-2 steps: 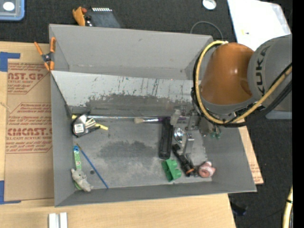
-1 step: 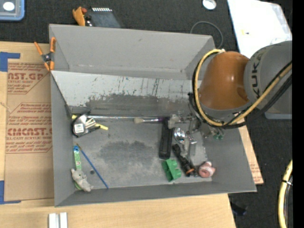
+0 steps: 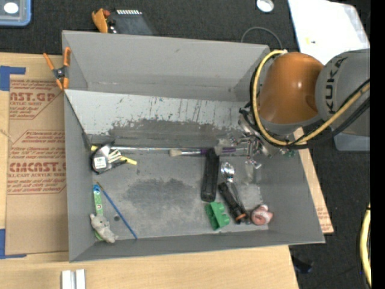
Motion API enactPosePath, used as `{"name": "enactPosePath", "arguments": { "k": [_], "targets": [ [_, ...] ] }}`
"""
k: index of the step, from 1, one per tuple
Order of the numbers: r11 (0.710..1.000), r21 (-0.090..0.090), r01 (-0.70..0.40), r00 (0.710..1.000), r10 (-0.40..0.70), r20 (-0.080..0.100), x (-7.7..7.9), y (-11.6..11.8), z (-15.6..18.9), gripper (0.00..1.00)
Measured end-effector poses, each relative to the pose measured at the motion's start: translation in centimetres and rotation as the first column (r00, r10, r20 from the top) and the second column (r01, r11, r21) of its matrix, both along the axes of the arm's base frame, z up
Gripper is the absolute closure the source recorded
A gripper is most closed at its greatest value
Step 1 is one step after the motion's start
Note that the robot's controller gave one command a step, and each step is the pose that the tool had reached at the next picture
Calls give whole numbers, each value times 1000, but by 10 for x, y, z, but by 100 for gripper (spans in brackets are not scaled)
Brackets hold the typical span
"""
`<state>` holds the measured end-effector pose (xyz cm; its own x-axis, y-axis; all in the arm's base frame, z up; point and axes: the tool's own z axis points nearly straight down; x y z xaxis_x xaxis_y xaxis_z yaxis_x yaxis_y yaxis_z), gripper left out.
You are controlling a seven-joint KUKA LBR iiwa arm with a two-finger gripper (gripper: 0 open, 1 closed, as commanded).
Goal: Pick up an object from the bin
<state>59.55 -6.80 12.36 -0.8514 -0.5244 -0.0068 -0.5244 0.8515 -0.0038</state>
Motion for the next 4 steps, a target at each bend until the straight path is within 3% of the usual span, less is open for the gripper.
{"name": "enactPosePath", "arguments": {
  "k": [1, 2, 3, 4],
  "targets": [
    [949, 0, -315, 949, 315, -3, -3, 15, -7, 0],
    [856, -3, -518, 856, 518, 2, -8, 27, -55, 0],
    [481, -13, -877, 481, 877, 5, -5, 47, -52, 100],
    [482, -12, -876, 482, 876, 5, -5, 46, -52, 100]
  ]
}}
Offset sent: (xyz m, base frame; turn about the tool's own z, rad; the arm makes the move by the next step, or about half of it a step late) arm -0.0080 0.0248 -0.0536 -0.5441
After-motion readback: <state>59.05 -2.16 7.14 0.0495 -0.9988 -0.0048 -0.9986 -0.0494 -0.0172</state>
